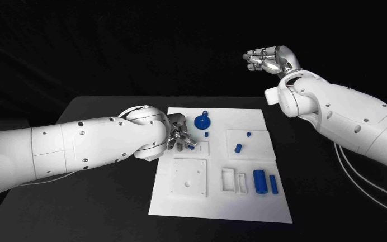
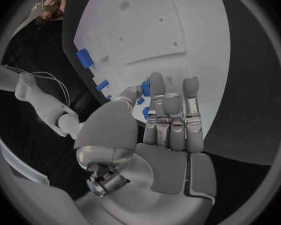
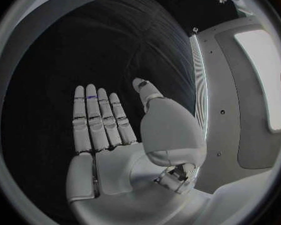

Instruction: Assemble the parts on the task board

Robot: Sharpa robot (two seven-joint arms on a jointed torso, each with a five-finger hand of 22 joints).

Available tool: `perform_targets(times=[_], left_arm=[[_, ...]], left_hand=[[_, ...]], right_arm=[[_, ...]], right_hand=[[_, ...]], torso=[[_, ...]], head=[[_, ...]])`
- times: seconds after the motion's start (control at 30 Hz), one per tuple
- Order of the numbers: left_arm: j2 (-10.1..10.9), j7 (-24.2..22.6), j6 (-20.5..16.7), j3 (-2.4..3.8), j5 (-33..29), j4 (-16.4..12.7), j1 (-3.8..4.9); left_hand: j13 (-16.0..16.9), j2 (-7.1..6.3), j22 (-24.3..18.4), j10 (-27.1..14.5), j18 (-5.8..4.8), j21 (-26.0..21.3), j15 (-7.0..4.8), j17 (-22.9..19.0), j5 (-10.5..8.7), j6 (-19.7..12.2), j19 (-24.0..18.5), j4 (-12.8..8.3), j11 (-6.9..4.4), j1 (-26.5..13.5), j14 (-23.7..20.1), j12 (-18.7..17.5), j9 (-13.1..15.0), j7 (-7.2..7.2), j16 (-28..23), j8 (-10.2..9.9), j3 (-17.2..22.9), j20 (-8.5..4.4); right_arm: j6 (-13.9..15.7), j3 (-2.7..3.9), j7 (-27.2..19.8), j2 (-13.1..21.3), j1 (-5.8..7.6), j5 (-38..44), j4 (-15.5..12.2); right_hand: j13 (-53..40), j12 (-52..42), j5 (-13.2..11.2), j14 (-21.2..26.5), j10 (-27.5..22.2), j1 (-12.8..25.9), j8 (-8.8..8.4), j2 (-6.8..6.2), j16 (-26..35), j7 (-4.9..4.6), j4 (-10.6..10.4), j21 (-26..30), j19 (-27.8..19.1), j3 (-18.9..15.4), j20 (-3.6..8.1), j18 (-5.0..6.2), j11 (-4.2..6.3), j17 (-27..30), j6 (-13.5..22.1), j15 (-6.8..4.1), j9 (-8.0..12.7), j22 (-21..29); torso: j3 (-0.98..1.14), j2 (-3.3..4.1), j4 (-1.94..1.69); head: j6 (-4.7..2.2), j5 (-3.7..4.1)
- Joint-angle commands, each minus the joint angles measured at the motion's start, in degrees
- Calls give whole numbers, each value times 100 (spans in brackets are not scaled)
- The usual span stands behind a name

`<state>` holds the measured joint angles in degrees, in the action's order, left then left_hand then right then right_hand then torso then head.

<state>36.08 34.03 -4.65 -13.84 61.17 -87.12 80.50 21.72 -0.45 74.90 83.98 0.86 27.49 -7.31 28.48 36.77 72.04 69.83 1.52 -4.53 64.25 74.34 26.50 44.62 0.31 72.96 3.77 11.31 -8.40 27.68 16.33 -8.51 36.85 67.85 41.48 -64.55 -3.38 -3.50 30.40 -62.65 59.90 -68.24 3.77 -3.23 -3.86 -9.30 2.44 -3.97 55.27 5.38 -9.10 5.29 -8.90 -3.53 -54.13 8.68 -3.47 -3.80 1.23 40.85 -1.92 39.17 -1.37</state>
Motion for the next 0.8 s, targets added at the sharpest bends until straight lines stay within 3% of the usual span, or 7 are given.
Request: perform_targets(times=[0.03, 0.8], left_arm=[[-4, -40, 133, -3, 7, -13, -10], [1, -28, 218, -5, -71, -16, -10]], left_hand=[[2, 10, 109, 216, 19, 29, -9, 5, 27, 135, 16, -1020, -31, 50, 24, 13, -4, -90, -39, 26, 1041, -7], [-1, 10, 109, 218, 19, 24, -8, 12, 29, 136, 15, -1019, -30, 53, 25, 8, -8, -90, -45, 28, 1044, -6]], right_arm=[[-94, 3, -47, -4, -4, -11, -4], [-109, 3, -49, -3, -33, -24, -7]], right_hand=[[7, 17, 14, 55, -33, 39, -40, 7, 30, -5, 9, -19, -48, -36, -4, 104, -15, 7, 25, 2, 9, 5], [7, 18, 24, 66, -35, 40, -40, 25, 31, -6, 23, -18, -58, -64, -7, 105, -16, 8, 35, 5, 9, 6]], torso=[[2, 1, 5], [-5, 0, -3]], head=[[0, 0], [17, 7]])
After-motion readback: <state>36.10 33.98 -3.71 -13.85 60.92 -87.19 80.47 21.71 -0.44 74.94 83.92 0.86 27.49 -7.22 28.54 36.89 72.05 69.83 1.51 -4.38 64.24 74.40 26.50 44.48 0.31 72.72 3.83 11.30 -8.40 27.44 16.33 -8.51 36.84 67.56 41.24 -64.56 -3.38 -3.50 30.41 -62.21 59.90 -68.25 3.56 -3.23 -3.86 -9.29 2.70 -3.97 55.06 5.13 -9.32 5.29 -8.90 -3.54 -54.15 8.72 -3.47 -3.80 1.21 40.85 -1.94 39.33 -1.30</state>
